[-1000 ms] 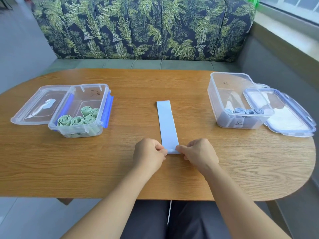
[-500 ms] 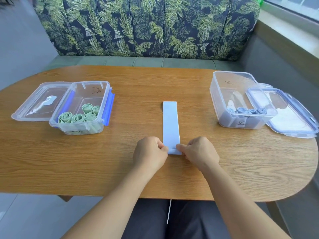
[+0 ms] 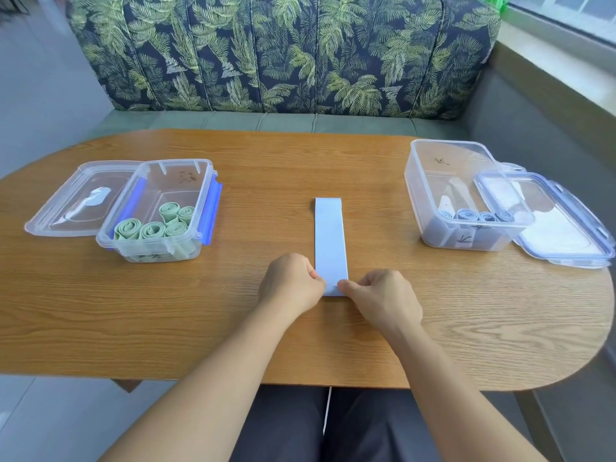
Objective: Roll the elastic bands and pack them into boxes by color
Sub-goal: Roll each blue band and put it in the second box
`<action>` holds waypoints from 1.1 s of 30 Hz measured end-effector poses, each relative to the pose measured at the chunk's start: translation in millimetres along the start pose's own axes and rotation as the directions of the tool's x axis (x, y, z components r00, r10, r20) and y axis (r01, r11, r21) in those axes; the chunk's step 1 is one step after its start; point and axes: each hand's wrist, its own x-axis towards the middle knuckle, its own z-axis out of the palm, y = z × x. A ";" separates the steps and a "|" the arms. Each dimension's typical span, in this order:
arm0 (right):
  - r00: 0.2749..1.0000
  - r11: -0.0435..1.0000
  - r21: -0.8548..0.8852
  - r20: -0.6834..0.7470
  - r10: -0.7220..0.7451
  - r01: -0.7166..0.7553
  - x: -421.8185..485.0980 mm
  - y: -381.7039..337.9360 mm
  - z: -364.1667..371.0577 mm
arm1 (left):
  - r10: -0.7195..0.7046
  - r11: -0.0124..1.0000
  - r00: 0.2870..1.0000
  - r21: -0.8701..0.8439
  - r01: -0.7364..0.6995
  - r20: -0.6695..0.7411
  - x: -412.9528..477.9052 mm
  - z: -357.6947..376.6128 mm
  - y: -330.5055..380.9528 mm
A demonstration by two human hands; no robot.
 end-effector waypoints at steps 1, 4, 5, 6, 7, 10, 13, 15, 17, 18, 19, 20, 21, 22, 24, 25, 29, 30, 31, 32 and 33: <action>1.000 1.000 -0.004 0.002 0.000 0.000 -0.2 0.0 -0.2 | -0.003 1.000 1.000 -0.007 0.003 0.001 0.5 0.0 0.2; 1.000 1.000 0.001 0.014 0.002 -0.002 2.4 -2.5 -1.3 | -0.003 0.999 1.000 -0.035 0.003 -0.013 -0.1 1.3 -2.6; 1.000 1.000 0.004 0.017 0.003 -0.003 3.8 -3.6 -2.0 | 0.003 0.999 1.000 -0.047 -0.005 -0.030 -1.1 2.9 -4.7; 1.000 1.000 0.004 0.020 0.005 -0.005 5.3 -4.3 -2.6 | 0.010 0.997 0.998 -0.072 -0.014 -0.054 -2.9 5.0 -7.6; 1.000 1.000 0.004 0.023 0.006 -0.006 6.7 -4.6 -2.6 | 0.012 0.994 0.997 -0.111 -0.021 -0.080 -4.9 7.6 -11.1; 1.000 1.000 0.000 0.018 0.008 -0.008 10.0 -4.2 -1.6 | -0.011 0.965 0.990 -0.259 -0.027 -0.141 -14.3 12.8 -19.1; 1.000 1.000 0.002 0.003 0.013 -0.013 12.6 -5.0 -0.2 | -0.012 0.958 0.986 -0.284 -0.037 -0.168 -20.7 16.3 -21.3; 1.000 1.000 0.002 -0.003 0.027 -0.027 13.8 -6.4 -0.4 | -0.009 0.961 0.985 -0.272 -0.038 -0.171 -21.0 17.6 -20.6; 0.999 0.999 -0.007 -0.007 0.038 -0.039 14.8 -6.9 -0.1 | -0.004 0.965 0.985 -0.260 -0.042 -0.172 -19.2 17.4 -19.5; 0.999 0.999 -0.013 -0.010 0.043 -0.043 15.2 -7.2 0.2 | 0.001 0.969 0.985 -0.245 -0.044 -0.174 -18.1 16.8 -18.7; 0.999 0.999 -0.019 -0.013 0.046 -0.046 15.6 -7.7 0.3 | 0.009 0.975 0.984 -0.219 -0.048 -0.178 -17.2 16.1 -18.2; 0.999 0.999 -0.024 -0.017 0.048 -0.049 16.1 -8.6 0.6 | 0.022 0.981 0.983 -0.187 -0.057 -0.184 -16.5 15.3 -17.2; 0.999 0.998 -0.028 -0.019 0.050 -0.050 16.4 -9.6 0.9 | 0.036 0.986 0.981 -0.154 -0.066 -0.189 -15.8 14.9 -16.4; 0.999 0.998 -0.033 -0.020 0.050 -0.051 16.5 -10.6 0.9 | 0.052 0.989 0.979 -0.126 -0.078 -0.196 -14.9 14.9 -15.5; 0.998 0.998 -0.042 -0.027 0.050 -0.051 16.5 -12.5 0.7 | 0.073 0.993 0.977 -0.082 -0.091 -0.202 -11.8 16.0 -14.4; 0.998 0.998 -0.047 -0.035 0.049 -0.050 16.6 -13.1 0.8 | 0.074 0.994 0.977 -0.067 -0.089 -0.201 -10.2 16.3 -13.9; 0.997 0.997 -0.061 -0.064 0.041 -0.045 18.3 -16.1 1.8 | 0.056 0.998 0.981 -0.024 -0.062 -0.187 -5.3 15.3 -11.3; 0.997 0.997 -0.064 -0.073 0.038 -0.042 18.7 -16.9 2.1 | 0.049 0.999 0.982 -0.013 -0.052 -0.182 -4.6 14.4 -9.7; 0.996 0.997 -0.064 -0.083 0.033 -0.038 19.0 -17.2 2.7 | 0.039 0.999 0.983 -0.004 -0.040 -0.178 -3.9 13.7 -8.3; 0.995 0.997 -0.065 -0.092 0.027 -0.033 19.1 -17.3 3.3 | 0.030 1.000 0.984 0.001 -0.030 -0.174 -3.0 12.7 -6.6; 0.995 0.997 -0.068 -0.097 0.022 -0.028 18.9 -17.0 3.7 | 0.020 1.000 0.985 -0.004 -0.021 -0.172 -1.7 12.1 -5.6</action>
